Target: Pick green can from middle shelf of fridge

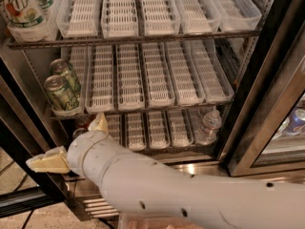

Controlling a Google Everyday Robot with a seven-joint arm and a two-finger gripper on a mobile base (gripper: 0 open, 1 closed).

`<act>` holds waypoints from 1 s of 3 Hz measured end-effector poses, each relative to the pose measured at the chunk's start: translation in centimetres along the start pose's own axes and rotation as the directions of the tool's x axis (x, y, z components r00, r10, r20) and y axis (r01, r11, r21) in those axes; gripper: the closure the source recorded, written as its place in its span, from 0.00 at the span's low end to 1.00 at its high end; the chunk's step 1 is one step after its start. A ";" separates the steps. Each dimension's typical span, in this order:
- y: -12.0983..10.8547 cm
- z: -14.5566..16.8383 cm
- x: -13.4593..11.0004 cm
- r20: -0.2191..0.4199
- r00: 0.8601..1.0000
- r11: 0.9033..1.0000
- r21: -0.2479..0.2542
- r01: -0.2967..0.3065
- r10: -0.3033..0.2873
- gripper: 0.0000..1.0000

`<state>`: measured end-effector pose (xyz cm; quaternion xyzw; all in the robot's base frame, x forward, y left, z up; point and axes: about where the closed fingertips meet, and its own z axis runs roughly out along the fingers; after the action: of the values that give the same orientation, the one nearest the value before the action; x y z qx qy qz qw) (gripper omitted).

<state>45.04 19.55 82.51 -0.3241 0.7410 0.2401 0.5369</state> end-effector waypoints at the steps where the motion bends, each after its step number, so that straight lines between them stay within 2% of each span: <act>1: 1.8 1.7 2.1 0.018 1.000 1.000 0.021 -0.014 0.014 0.00; 2: 2.4 3.2 2.6 0.043 0.999 0.997 0.078 0.009 -0.012 0.00; 3: -0.3 3.3 2.1 0.080 0.995 0.978 0.206 0.037 -0.054 0.00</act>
Offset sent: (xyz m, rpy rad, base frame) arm 0.0799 -0.0415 0.0145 0.0744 -0.3760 -0.6034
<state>46.95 21.21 79.51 -0.2734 0.7305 0.1639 0.6039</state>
